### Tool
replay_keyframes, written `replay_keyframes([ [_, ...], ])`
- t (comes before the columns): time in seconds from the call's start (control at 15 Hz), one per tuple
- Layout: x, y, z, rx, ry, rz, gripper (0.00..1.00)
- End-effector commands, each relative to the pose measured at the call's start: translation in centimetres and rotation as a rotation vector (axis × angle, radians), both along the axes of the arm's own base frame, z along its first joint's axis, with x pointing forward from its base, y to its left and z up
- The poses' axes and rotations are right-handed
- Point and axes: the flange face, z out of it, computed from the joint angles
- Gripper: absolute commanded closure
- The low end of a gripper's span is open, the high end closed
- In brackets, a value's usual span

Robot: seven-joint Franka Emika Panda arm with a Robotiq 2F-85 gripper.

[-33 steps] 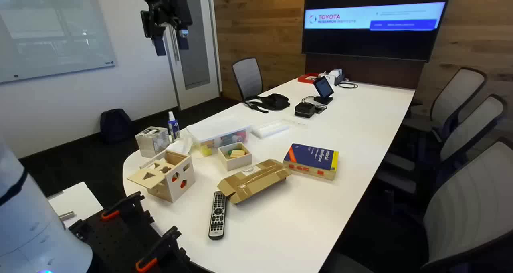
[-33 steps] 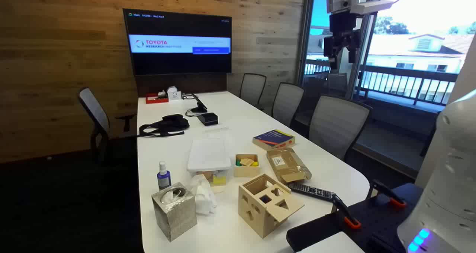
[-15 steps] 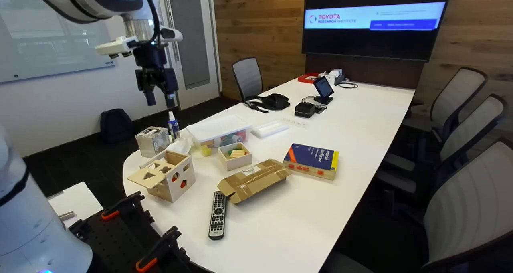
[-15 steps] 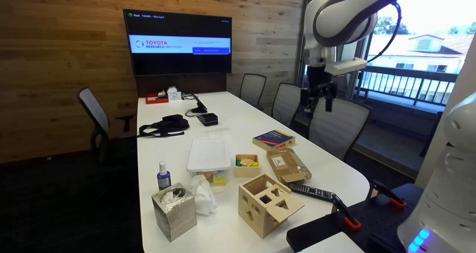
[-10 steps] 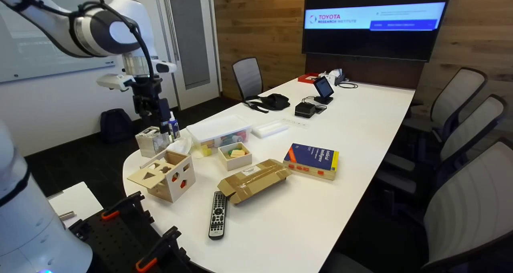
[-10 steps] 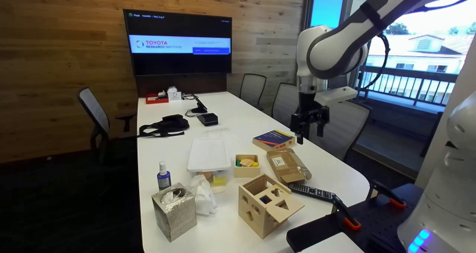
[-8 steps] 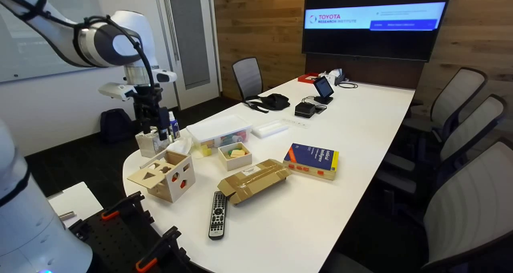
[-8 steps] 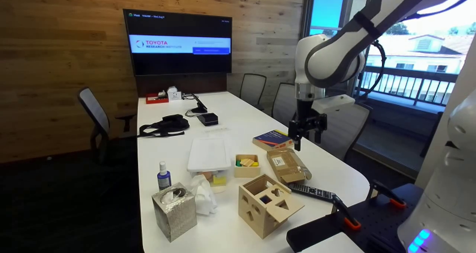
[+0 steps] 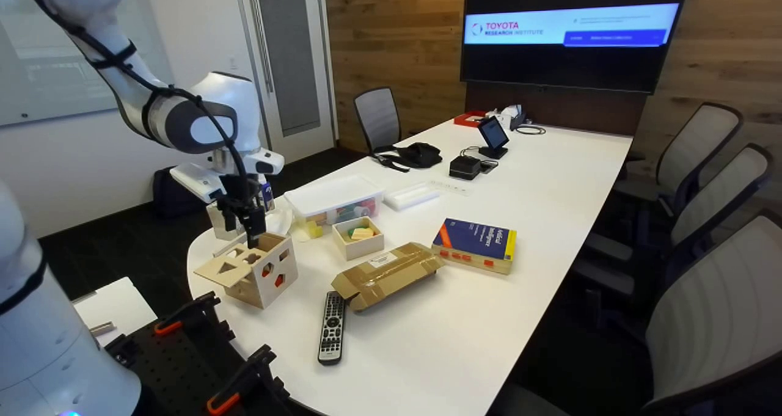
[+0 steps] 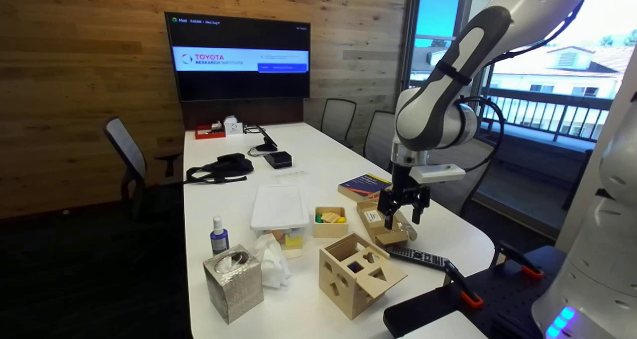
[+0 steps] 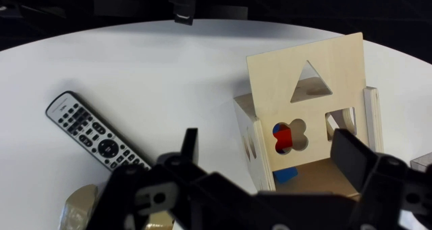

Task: Completely close the cube-shaped object

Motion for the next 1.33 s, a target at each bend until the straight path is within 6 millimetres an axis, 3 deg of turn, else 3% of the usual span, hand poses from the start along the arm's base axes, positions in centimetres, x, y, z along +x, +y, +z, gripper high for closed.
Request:
replay_keyframes([
  [0.0,-0.5,0.8,-2.7,0.047,0.051,-0.028,0.00],
  [0.4,-2.3,1.8,-5.0,0.090,0.165,-0.121,0.00],
  [1.0,-3.2,2.8,-8.7,0.144,0.263,-0.156,0.00],
  [1.27,-4.0,4.5,-10.1,0.154,0.290,-0.162,0.00],
])
